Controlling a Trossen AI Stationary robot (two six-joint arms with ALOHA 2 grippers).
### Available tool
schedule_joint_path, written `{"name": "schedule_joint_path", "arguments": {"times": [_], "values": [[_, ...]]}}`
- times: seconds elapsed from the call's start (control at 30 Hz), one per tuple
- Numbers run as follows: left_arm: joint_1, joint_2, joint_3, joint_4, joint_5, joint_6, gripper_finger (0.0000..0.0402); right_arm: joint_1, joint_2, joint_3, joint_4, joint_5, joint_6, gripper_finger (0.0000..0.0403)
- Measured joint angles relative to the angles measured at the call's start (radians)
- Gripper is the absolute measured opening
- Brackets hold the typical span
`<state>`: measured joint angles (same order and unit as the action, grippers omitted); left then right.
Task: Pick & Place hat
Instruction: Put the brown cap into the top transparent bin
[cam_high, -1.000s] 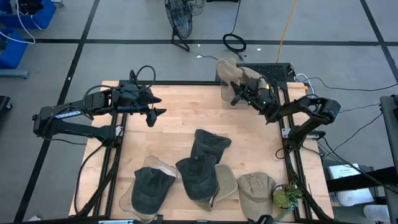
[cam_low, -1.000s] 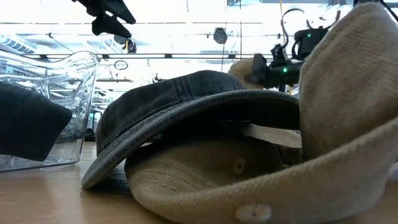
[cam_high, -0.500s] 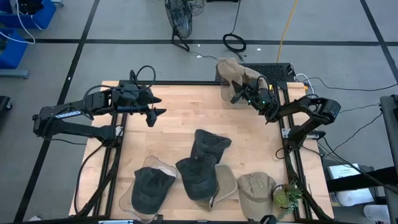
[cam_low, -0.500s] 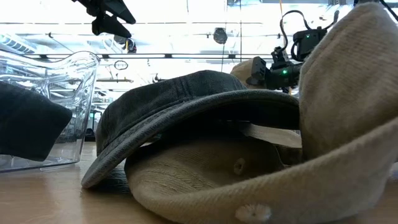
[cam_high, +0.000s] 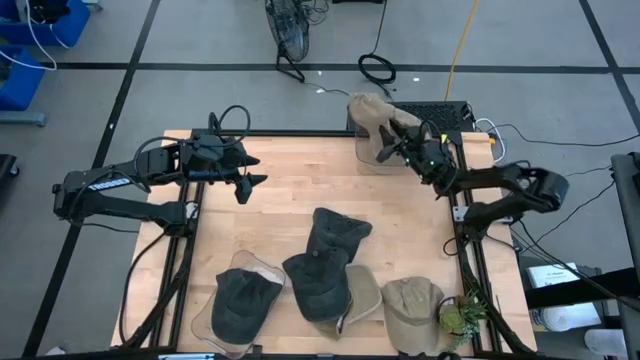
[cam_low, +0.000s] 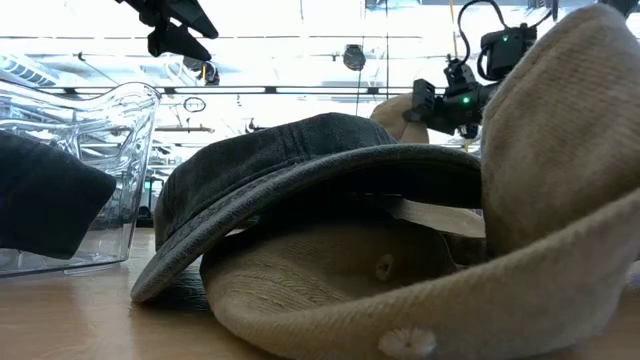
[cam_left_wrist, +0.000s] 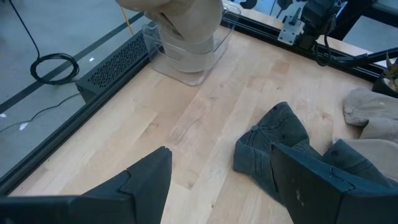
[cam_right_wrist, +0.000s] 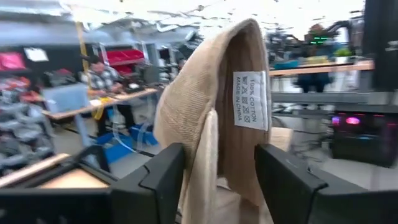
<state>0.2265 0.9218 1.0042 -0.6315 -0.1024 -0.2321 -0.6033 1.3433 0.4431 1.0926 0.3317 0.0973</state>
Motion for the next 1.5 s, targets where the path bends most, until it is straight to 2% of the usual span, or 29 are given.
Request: {"name": "schedule_joint_path", "arguments": {"times": [0.23, 0.5, 0.87, 1.03, 1.23, 1.37, 1.5], "values": [[0.000, 0.000, 0.000, 0.000, 0.000, 0.000, 0.0271, 0.036, -0.148, 0.000, -0.142, 0.057, -0.101, 0.0172], [0.000, 0.000, 0.000, 0.000, 0.000, 0.000, 0.0271, 0.094, -0.257, 0.000, -0.404, 0.298, -0.186, 0.0137], [0.000, 0.000, 0.000, 0.000, 0.000, 0.000, 0.0271, 0.213, -0.267, 0.020, -0.410, 0.295, -0.154, 0.0096], [0.000, 0.000, 0.000, 0.000, 0.000, 0.000, 0.0271, 0.271, -0.266, 0.120, -0.535, 0.292, -0.196, 0.0072], [0.000, 0.000, 0.000, 0.000, 0.000, 0.000, 0.0271, 0.313, -0.260, 0.276, -0.807, 0.290, -0.189, 0.0030], [0.000, 0.000, 0.000, 0.000, 0.000, 0.000, 0.0271, 0.340, -0.250, 0.329, -0.866, 0.227, -0.189, 0.0005], [0.000, 0.000, 0.000, 0.000, 0.000, 0.000, 0.0271, 0.380, -0.212, 0.373, -0.878, 0.214, -0.189, 0.0003]]}}
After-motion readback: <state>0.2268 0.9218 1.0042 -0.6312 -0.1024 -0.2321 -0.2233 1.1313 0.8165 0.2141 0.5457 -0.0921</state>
